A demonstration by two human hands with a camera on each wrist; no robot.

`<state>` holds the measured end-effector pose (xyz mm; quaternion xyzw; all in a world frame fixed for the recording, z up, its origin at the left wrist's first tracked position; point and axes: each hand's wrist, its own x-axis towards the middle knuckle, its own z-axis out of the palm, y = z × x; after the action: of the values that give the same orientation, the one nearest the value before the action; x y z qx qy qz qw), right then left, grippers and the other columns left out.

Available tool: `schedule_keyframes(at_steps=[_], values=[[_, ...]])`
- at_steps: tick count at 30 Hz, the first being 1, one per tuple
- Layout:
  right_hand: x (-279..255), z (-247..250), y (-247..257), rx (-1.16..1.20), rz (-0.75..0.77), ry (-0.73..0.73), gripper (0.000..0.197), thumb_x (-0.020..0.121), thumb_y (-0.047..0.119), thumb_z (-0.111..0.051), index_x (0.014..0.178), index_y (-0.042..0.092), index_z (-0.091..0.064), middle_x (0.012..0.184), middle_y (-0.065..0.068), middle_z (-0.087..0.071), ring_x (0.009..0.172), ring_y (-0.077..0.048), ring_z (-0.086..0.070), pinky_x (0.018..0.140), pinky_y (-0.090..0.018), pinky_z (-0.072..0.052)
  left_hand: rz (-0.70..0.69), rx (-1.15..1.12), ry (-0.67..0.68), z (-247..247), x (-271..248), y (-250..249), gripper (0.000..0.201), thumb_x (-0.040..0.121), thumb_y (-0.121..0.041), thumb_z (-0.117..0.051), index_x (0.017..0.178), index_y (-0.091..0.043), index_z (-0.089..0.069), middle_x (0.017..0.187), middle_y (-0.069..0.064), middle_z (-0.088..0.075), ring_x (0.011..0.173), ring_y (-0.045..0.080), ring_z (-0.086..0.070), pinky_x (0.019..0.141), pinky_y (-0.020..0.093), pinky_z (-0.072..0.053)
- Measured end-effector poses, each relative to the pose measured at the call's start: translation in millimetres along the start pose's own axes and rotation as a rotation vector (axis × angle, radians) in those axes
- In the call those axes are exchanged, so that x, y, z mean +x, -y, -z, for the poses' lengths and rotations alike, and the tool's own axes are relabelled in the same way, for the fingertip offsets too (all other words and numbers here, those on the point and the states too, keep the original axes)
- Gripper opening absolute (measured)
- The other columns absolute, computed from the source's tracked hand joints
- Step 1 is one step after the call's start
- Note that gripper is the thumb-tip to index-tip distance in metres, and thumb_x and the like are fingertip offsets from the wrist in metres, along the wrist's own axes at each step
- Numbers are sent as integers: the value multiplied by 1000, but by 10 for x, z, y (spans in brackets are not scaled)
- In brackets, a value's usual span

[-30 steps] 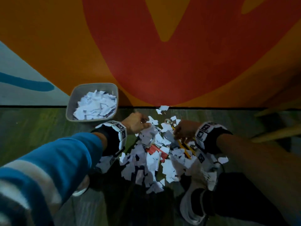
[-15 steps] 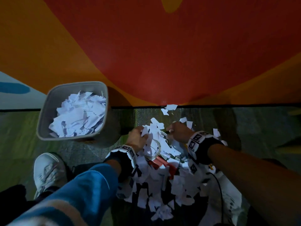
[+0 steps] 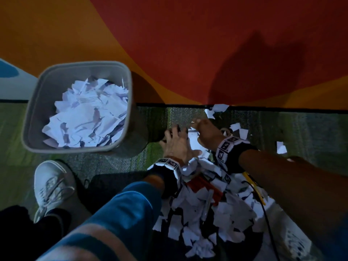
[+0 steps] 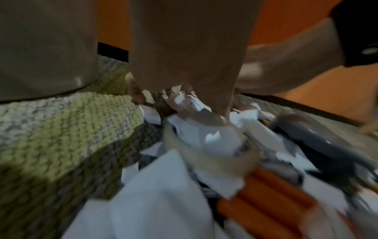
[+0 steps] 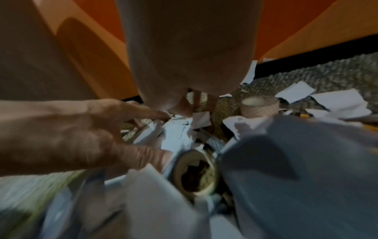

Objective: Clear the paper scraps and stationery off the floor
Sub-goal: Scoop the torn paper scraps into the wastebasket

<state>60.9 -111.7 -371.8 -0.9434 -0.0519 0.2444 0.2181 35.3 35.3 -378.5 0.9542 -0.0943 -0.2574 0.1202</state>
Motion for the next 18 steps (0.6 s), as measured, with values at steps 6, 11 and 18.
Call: schedule_keyframes(at_steps=[6, 11, 18], values=[[-283, -107, -69, 94, -28, 99, 53, 84, -9, -45, 133, 9, -52, 124, -16, -54, 97, -31, -55, 59, -27, -37, -96, -147, 4, -191, -146, -75, 57, 85, -26, -69, 137, -15, -47, 141, 16, -32, 122, 44, -42, 100, 51, -44], [-503, -83, -48, 226, 24, 196, 30, 89, -3, -48, 104, 17, -64, 92, -13, -61, 62, -21, -46, 59, -33, -37, -25, -525, 19, -240, -296, 135, 40, 75, -28, -61, 112, -20, -71, 104, 15, -70, 95, 33, -67, 86, 42, -56], [-656, -133, 163, 138, 19, 280, 44, 96, 12, -55, 139, 16, -54, 148, -8, -47, 129, -27, -50, 102, -34, -42, 192, -850, -178, -164, -735, 925, 38, 75, -38, -71, 103, -12, -72, 90, 7, -76, 72, 19, -69, 72, 39, -61]])
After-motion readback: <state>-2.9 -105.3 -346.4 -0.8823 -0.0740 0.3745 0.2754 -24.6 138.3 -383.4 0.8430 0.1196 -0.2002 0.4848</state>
